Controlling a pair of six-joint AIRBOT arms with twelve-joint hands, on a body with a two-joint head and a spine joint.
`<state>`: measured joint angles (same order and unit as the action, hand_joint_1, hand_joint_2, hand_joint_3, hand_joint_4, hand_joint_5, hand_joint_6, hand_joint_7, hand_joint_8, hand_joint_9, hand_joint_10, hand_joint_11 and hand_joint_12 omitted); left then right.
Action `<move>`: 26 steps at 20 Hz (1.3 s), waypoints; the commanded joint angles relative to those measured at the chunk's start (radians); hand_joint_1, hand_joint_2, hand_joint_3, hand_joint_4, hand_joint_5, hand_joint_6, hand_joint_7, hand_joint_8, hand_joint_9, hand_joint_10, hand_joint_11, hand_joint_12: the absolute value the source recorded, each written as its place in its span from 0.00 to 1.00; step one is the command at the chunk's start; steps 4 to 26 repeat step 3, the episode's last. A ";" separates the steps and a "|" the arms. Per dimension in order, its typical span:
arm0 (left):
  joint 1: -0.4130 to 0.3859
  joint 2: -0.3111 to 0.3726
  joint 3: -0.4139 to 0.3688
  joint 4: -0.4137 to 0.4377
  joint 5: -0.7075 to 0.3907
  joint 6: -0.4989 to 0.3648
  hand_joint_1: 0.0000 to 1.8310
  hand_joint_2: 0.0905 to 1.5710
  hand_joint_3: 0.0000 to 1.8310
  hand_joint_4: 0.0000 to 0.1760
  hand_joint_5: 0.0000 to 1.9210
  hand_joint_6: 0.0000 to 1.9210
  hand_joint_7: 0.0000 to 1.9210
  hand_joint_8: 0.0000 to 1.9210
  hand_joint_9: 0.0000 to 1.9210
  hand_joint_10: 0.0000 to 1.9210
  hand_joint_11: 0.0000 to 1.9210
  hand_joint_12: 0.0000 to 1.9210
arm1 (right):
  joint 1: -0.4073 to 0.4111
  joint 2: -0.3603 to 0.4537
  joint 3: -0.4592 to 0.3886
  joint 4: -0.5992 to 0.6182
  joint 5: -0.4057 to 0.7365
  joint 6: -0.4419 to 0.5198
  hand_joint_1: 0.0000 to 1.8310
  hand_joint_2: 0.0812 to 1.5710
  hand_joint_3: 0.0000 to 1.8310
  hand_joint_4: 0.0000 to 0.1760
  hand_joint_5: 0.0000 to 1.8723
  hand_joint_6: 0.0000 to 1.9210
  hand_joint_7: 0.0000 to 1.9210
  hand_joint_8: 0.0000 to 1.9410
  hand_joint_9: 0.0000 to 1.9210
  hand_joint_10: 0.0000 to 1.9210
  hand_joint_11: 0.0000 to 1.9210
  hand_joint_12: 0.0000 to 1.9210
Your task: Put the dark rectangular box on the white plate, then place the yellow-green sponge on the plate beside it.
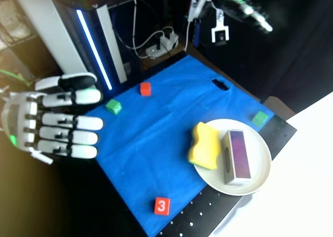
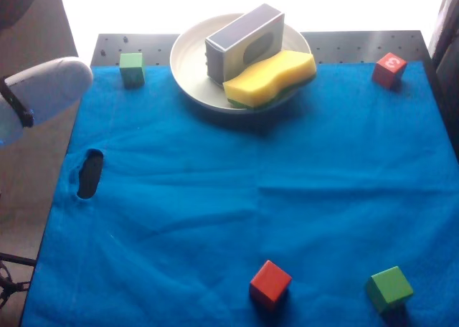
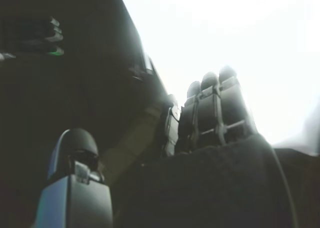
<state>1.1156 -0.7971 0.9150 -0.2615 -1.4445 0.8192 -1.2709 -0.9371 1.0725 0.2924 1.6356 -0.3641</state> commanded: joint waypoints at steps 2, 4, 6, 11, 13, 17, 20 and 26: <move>-0.008 0.003 0.004 0.012 -0.159 -0.009 0.04 0.71 0.01 1.00 0.00 0.00 0.00 0.00 0.00 0.00 0.01 0.00 | 0.006 0.007 -0.001 0.007 0.127 0.007 0.35 0.58 0.00 0.89 0.00 0.00 0.04 0.00 0.00 0.00 0.00 0.00; -0.008 0.007 0.007 0.012 -0.174 -0.009 0.04 0.69 0.00 1.00 0.00 0.00 0.00 0.00 0.00 0.00 0.01 0.01 | 0.006 0.007 -0.001 0.007 0.127 0.007 0.35 0.58 0.00 0.97 0.00 0.00 0.04 0.00 0.00 0.00 0.00 0.00; -0.008 0.007 0.007 0.012 -0.174 -0.009 0.04 0.69 0.00 1.00 0.00 0.00 0.00 0.00 0.00 0.00 0.01 0.01 | 0.006 0.007 -0.001 0.007 0.127 0.007 0.35 0.58 0.00 0.97 0.00 0.00 0.04 0.00 0.00 0.00 0.00 0.00; -0.008 0.007 0.007 0.012 -0.174 -0.009 0.04 0.69 0.00 1.00 0.00 0.00 0.00 0.00 0.00 0.00 0.01 0.01 | 0.006 0.007 -0.001 0.007 0.127 0.007 0.35 0.58 0.00 0.97 0.00 0.00 0.04 0.00 0.00 0.00 0.00 0.00; -0.008 0.007 0.007 0.012 -0.174 -0.009 0.04 0.69 0.00 1.00 0.00 0.00 0.00 0.00 0.00 0.00 0.01 0.01 | 0.006 0.007 -0.001 0.007 0.127 0.007 0.35 0.58 0.00 0.97 0.00 0.00 0.04 0.00 0.00 0.00 0.00 0.00; -0.008 0.007 0.007 0.012 -0.174 -0.009 0.04 0.69 0.00 1.00 0.00 0.00 0.00 0.00 0.00 0.00 0.01 0.01 | 0.006 0.007 -0.001 0.007 0.127 0.007 0.35 0.58 0.00 0.97 0.00 0.00 0.04 0.00 0.00 0.00 0.00 0.00; -0.008 0.007 0.007 0.012 -0.174 -0.009 0.04 0.69 0.00 1.00 0.00 0.00 0.00 0.00 0.00 0.00 0.01 0.01 | 0.006 0.007 -0.001 0.007 0.127 0.007 0.35 0.58 0.00 0.97 0.00 0.00 0.04 0.00 0.00 0.00 0.00 0.00; -0.008 0.007 0.007 0.012 -0.174 -0.009 0.04 0.69 0.00 1.00 0.00 0.00 0.00 0.00 0.00 0.00 0.01 0.01 | 0.006 0.007 -0.001 0.007 0.127 0.007 0.35 0.58 0.00 0.97 0.00 0.00 0.04 0.00 0.00 0.00 0.00 0.00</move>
